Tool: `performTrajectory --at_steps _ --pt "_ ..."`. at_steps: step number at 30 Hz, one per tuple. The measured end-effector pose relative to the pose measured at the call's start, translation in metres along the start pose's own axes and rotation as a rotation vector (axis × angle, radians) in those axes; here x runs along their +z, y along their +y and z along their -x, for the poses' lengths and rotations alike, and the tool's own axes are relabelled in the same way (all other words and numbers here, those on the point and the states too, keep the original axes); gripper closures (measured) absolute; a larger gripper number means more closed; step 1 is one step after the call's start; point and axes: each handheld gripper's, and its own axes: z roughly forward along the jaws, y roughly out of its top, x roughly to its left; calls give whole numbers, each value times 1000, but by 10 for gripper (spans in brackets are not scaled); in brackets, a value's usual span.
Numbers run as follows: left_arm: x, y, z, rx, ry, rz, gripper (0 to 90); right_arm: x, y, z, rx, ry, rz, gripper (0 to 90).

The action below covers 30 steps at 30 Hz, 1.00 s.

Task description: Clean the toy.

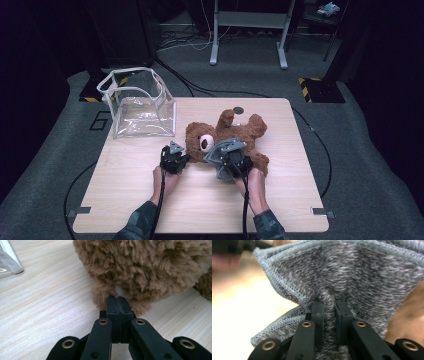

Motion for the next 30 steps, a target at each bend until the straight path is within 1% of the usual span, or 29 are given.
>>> performTrajectory --at_steps 2,3,5,6,7,8,9,10,11,14,18,19,21,22,23,24,25,26,27,28,30 --pt "0 0 0 -6 -2 1 899 3 8 3 15 -9 31 799" --pt "0 0 0 -1 0 1 899 8 11 4 16 -15 31 799" --pt "0 0 0 0 0 0 899 20 11 3 9 -23 7 800" --pt "0 0 0 1 -4 -5 899 28 8 1 12 -16 -12 801" --pt "0 0 0 -1 -4 -4 899 33 4 -2 5 -6 -34 802" --pt "0 0 0 -1 -4 -4 899 38 -1 -5 0 -8 -37 803" --pt "0 0 0 0 -4 -5 899 38 -6 -8 -7 -8 -48 804" --pt "0 0 0 0 -4 -4 899 37 -10 -11 17 -7 -42 805" --pt "0 0 0 0 -4 -5 899 35 -11 -10 5 1 -43 805" --pt "0 0 0 0 -4 -5 898 24 -16 -7 11 54 -70 805" --pt "0 0 0 -1 -1 -5 890 10 -24 0 0 99 -91 804" --pt "0 0 0 -4 0 1 872 6 -26 3 1 92 -84 804" --pt "0 0 1 3 11 6 806 -5 -31 10 30 74 -53 804" --pt "0 0 1 13 18 1 731 -12 -34 17 42 57 -25 804" --pt "0 0 2 7 24 3 681 -16 -35 20 62 44 -13 804" --pt "0 0 1 2 23 5 617 -23 -37 26 80 14 7 804" --pt "0 0 1 -1 27 4 544 -28 -39 30 96 -6 15 804" --pt "-1 0 1 -5 33 10 505 -31 -40 33 106 -16 23 804" --pt "-2 -1 1 -6 29 8 472 -34 -41 36 121 -25 32 804" --pt "-2 -2 3 -12 28 7 418 -37 -43 40 129 -39 32 804" --pt "-4 -3 6 -6 22 12 361 -42 -47 46 139 -69 48 804"
